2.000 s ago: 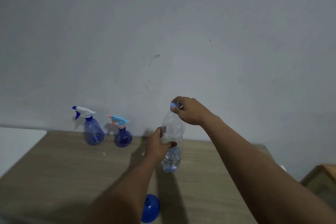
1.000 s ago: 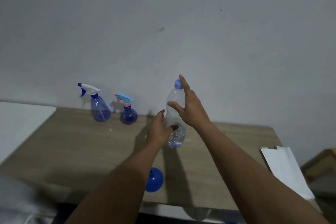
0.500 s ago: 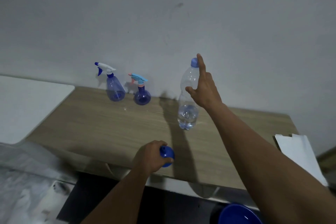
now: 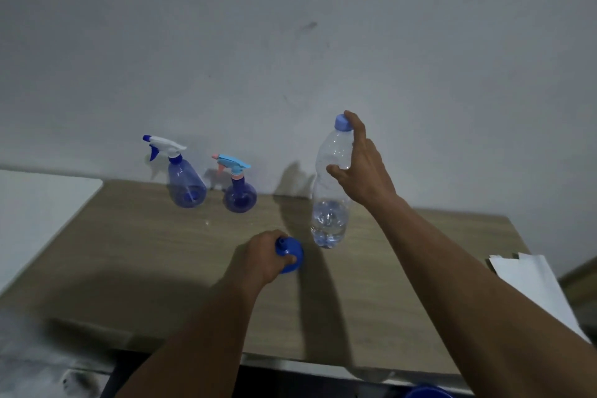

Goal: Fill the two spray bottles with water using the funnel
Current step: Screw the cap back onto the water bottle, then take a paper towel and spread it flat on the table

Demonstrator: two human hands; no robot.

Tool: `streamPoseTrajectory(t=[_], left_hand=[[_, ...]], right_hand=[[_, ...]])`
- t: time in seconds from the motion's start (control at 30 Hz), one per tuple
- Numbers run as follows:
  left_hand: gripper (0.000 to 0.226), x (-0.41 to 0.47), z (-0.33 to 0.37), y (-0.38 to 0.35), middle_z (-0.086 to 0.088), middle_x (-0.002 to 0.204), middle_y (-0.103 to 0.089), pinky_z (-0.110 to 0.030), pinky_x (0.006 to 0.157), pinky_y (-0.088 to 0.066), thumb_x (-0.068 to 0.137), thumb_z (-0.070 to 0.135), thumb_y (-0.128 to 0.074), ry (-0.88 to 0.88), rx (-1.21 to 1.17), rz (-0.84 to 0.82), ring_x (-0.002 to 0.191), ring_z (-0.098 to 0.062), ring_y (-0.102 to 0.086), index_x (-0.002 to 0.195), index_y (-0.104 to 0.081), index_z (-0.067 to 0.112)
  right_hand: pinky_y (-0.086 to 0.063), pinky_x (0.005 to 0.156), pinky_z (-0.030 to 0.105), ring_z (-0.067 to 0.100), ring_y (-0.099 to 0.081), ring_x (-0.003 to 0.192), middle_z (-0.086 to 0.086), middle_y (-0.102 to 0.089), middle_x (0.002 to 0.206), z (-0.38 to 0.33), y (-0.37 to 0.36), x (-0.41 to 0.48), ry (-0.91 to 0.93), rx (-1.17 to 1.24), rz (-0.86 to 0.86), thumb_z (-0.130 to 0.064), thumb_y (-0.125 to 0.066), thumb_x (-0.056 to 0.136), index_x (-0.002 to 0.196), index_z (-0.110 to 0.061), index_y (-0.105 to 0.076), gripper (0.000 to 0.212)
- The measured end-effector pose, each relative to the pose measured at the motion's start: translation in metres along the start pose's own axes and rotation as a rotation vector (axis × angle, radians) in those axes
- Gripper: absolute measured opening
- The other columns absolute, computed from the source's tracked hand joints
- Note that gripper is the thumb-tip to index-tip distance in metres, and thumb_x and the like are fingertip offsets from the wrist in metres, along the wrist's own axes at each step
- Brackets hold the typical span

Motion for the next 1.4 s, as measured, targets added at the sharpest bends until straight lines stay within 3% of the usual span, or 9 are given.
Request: streamPoseTrajectory(t=[0.1,0.2,0.47,0.63,0.87,0.97,1.13,1.23,1.4], left_hand=[[0.045,0.043,0.002,0.011,0.003,0.105,-0.067,-0.035,0.084,-0.054,0.066,0.036,-0.082,-0.018,-0.004,0.005,0.093,-0.018,-0.064,0.108,-0.068,0.029],[0.047,0.080,-0.003,0.015,0.005,0.106,-0.064,-0.040,0.084,-0.056,0.066,0.043,-0.078,-0.054,0.044,0.007,0.093,-0.019,-0.064,0.109,-0.065,0.030],[0.040,0.145,-0.023,-0.002,0.009,0.096,-0.058,-0.035,0.081,-0.056,0.066,0.040,-0.076,-0.113,0.076,-0.013,0.089,-0.017,-0.062,0.103,-0.061,0.031],[0.040,0.159,-0.030,-0.006,0.005,0.105,-0.065,-0.038,0.083,-0.056,0.070,0.034,-0.072,-0.134,0.030,-0.003,0.095,-0.019,-0.064,0.108,-0.060,0.029],[0.053,0.142,-0.022,0.015,-0.002,0.123,-0.056,-0.035,0.092,-0.051,0.078,0.027,-0.077,-0.130,-0.058,0.053,0.108,-0.021,-0.058,0.125,-0.055,0.016],[0.039,0.115,-0.015,0.029,-0.002,0.115,-0.060,-0.034,0.088,-0.048,0.083,0.028,-0.074,-0.180,-0.025,0.114,0.106,-0.021,-0.056,0.116,-0.059,0.012],[0.017,0.074,0.009,0.044,0.014,0.095,-0.058,-0.031,0.073,-0.052,0.088,0.042,-0.065,-0.361,0.055,0.082,0.088,-0.009,-0.058,0.094,-0.058,0.028],[0.014,0.068,0.040,0.034,0.009,0.086,-0.062,-0.035,0.073,-0.053,0.087,0.036,-0.064,-0.480,0.016,-0.045,0.084,-0.011,-0.063,0.086,-0.059,0.023],[0.012,0.061,0.110,-0.009,0.009,0.090,-0.063,-0.032,0.079,-0.052,0.086,0.032,-0.067,-0.666,0.022,-0.229,0.084,-0.011,-0.061,0.095,-0.062,0.025]], right_hand=[[-0.037,0.061,0.022,0.016,-0.054,0.080,0.005,-0.050,0.108,0.002,-0.006,0.017,0.016,-0.018,0.040,-0.013,-0.079,0.082,0.149,-0.046,-0.012,0.100],[-0.039,0.065,0.027,0.018,-0.054,0.080,0.006,-0.052,0.109,0.003,-0.011,0.036,0.000,-0.035,0.061,-0.014,-0.080,0.082,0.148,-0.048,-0.011,0.101],[-0.038,0.066,0.019,0.016,-0.050,0.084,0.003,-0.051,0.112,0.016,-0.032,0.062,-0.035,-0.032,0.094,-0.015,-0.082,0.082,0.148,-0.048,-0.013,0.101],[-0.037,0.066,0.014,0.015,-0.051,0.087,0.010,-0.057,0.124,0.015,-0.036,0.058,-0.042,-0.051,0.117,-0.018,-0.082,0.082,0.150,-0.047,-0.009,0.103],[-0.044,0.079,0.029,0.025,-0.061,0.112,0.007,-0.057,0.135,0.007,-0.039,0.051,-0.142,-0.034,0.149,-0.032,-0.083,0.082,0.155,-0.042,0.016,0.124],[-0.044,0.081,0.033,0.027,-0.058,0.119,0.007,-0.053,0.139,0.000,-0.034,0.041,-0.238,-0.012,0.128,-0.040,-0.084,0.078,0.154,-0.045,0.016,0.126],[-0.044,0.096,0.036,0.024,-0.048,0.133,0.005,-0.041,0.152,-0.006,-0.014,-0.003,-0.363,-0.082,0.130,-0.027,-0.065,0.088,0.158,-0.031,-0.008,0.090],[-0.043,0.097,0.035,0.025,-0.051,0.129,0.008,-0.047,0.148,0.001,0.006,-0.039,-0.479,-0.162,0.139,-0.015,-0.057,0.089,0.152,-0.022,-0.030,0.068],[-0.045,0.093,0.034,0.025,-0.054,0.124,0.009,-0.056,0.138,0.034,0.049,-0.106,-0.725,-0.250,0.118,-0.012,-0.048,0.090,0.145,-0.016,-0.044,0.055]])
Point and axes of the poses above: each hand's wrist, its own x-axis towards the middle knuckle, its own y-axis out of the back of the hand, z = x × y, the point moved 1 cm from there along x, towards the middle knuckle
